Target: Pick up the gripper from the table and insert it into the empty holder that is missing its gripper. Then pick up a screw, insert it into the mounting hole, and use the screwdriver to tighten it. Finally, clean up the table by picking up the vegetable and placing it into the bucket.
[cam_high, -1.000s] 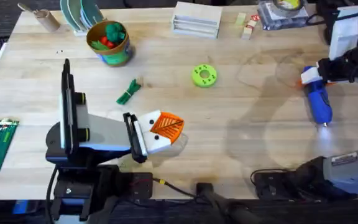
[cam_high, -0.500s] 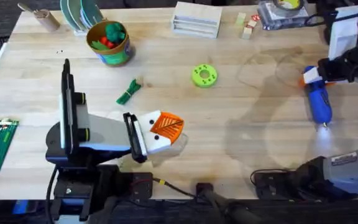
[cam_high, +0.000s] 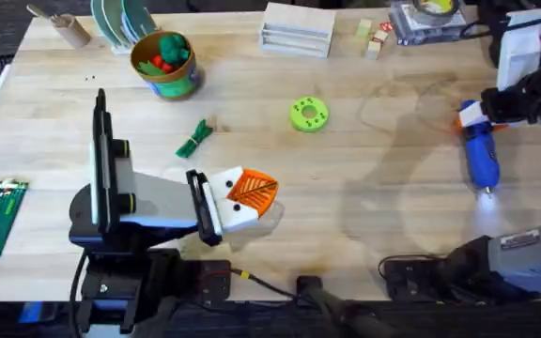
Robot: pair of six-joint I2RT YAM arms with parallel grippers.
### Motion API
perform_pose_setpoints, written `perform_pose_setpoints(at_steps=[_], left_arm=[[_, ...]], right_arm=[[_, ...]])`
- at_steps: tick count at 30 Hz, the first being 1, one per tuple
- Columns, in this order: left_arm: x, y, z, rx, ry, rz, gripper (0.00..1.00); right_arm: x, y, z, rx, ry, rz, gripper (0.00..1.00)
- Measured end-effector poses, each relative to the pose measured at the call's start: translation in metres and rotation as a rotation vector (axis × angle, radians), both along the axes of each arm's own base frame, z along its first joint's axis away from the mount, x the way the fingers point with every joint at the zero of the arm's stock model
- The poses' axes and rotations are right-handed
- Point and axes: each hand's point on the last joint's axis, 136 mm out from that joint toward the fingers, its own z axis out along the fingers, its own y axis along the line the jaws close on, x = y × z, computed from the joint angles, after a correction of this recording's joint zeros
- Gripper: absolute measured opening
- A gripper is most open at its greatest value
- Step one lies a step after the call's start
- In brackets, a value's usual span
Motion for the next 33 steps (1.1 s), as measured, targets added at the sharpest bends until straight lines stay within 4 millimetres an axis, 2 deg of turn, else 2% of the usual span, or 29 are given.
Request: perform_pose_setpoints(at_steps=[4, 9, 13, 20, 23, 33], left_arm=[[0.0, 0.0, 0.0, 0.0, 0.0, 0.0, 0.004], [0.0, 0.0, 0.0, 0.0, 0.0, 0.0, 0.004], [0.0, 0.0, 0.0, 0.0, -0.001, 0.0, 0.004], [0.0, 0.0, 0.0, 0.0, 0.0, 0.0, 0.004], [0.0, 0.0, 0.0, 0.0, 0.0, 0.0, 0.004], [0.0, 0.0, 0.0, 0.0, 0.0, 0.0, 0.004]], right_arm=[[0.006, 0.002, 0.021, -0.027, -0.057, 0.012, 0.21], [0.027, 0.006, 0.075, -0.087, -0.243, 0.005, 0.201], [0.037, 0.02, 0.116, -0.102, -0.379, 0.017, 0.194], [0.056, 0.057, 0.171, -0.098, -0.583, 0.053, 0.184], [0.061, 0.08, 0.196, -0.051, -0.679, 0.084, 0.18], [0.041, 0.151, 0.258, 0.106, -0.864, 0.21, 0.165]])
